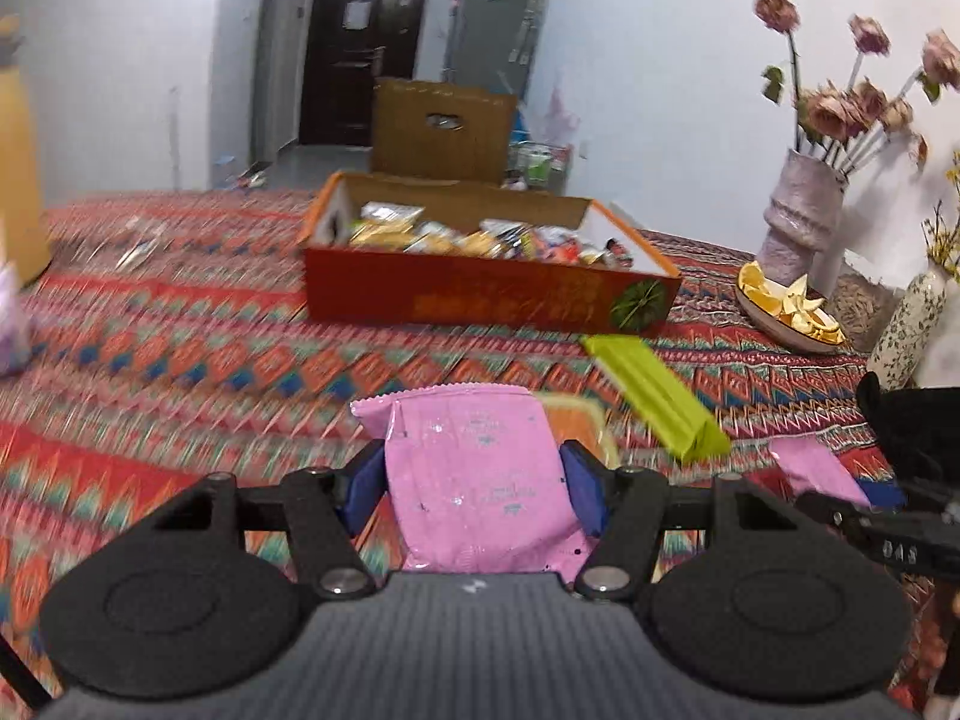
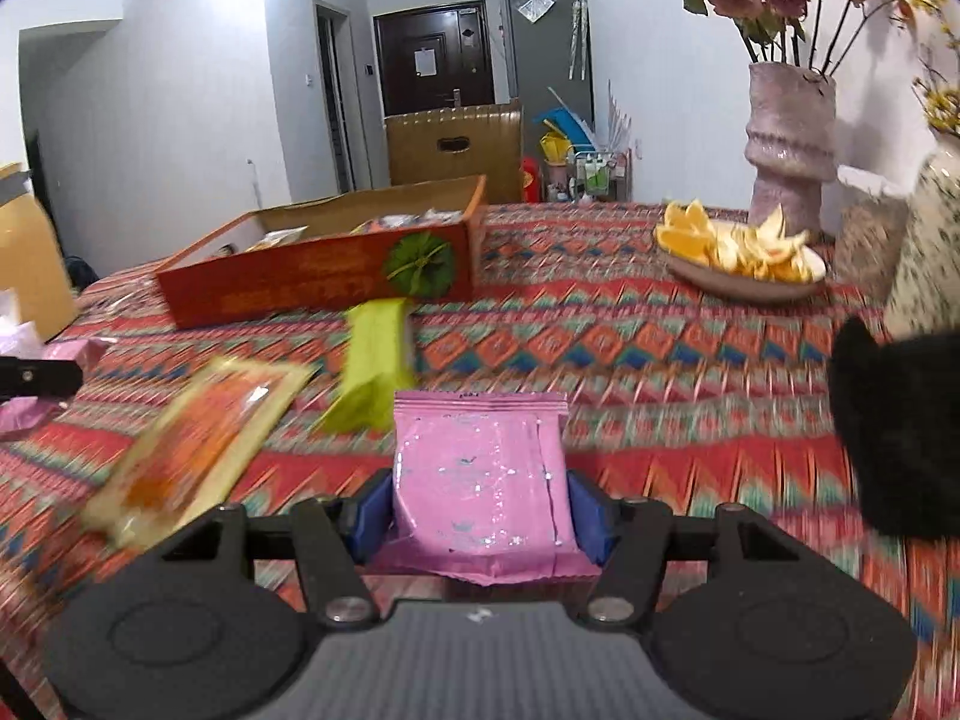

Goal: Organize snacks
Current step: 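Carry both pink packets into the orange box and open both tools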

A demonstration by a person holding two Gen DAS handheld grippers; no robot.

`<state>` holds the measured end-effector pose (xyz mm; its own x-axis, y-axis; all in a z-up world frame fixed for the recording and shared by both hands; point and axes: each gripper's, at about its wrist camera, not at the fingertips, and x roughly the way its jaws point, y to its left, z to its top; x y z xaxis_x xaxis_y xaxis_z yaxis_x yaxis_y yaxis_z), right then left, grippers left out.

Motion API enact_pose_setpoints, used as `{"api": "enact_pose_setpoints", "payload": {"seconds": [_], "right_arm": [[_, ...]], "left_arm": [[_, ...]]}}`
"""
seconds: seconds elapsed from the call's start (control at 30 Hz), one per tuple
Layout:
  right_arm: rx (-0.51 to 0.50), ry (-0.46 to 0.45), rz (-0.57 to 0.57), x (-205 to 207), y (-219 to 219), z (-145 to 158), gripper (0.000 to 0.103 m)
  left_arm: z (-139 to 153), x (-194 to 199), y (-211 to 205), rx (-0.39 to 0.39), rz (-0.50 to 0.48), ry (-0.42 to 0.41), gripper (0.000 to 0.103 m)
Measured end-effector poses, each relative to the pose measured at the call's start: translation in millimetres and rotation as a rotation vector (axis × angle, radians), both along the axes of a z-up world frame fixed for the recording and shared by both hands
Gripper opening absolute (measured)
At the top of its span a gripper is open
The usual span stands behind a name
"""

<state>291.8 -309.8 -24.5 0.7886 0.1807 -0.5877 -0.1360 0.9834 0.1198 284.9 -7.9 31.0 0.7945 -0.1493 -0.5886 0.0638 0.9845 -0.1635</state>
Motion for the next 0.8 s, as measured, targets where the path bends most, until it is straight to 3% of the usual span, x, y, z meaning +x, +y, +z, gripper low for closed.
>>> {"api": "enact_pose_setpoints", "payload": {"seconds": [0.33,0.8], "right_arm": [[-0.024,0.000,0.112,-69,40,9,0.060],[-0.038,-0.071,0.170,-94,66,34,0.060]], "left_arm": [[-8,-68,25,-0.031,0.030,0.029,0.063],[3,-106,22,-0.028,-0.025,-0.037,0.063]]}}
